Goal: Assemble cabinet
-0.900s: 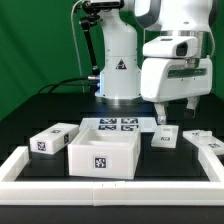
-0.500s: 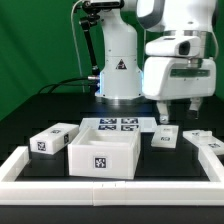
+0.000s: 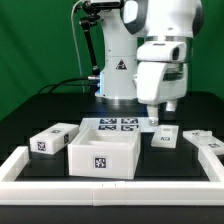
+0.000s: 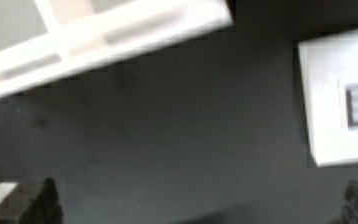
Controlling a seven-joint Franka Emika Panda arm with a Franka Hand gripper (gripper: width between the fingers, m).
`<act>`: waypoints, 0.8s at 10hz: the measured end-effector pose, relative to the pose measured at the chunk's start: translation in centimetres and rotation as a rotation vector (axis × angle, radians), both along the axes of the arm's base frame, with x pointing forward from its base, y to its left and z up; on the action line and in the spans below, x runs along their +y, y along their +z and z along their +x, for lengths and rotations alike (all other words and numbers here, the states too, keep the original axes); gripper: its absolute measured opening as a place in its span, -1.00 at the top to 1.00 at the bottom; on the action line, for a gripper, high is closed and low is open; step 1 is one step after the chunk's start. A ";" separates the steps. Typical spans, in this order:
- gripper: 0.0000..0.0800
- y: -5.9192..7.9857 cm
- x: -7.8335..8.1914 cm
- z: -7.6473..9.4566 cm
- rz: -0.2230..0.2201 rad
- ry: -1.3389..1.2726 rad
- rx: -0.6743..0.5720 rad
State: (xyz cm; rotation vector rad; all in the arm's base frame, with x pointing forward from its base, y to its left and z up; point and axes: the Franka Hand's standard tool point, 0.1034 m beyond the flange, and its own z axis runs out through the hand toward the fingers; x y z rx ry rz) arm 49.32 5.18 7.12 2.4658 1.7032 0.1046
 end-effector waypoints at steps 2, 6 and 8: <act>-1.00 0.0 -1.6 -0.2 -0.024 0.021 0.042; -1.00 -0.3 -3.0 -0.4 -0.041 0.144 0.058; -1.00 -0.6 -4.6 -1.0 -0.046 0.183 0.069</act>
Offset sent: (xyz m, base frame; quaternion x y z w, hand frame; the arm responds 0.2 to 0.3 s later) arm 0.0000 0.0000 0.0000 0.0000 0.0000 0.0000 1.0000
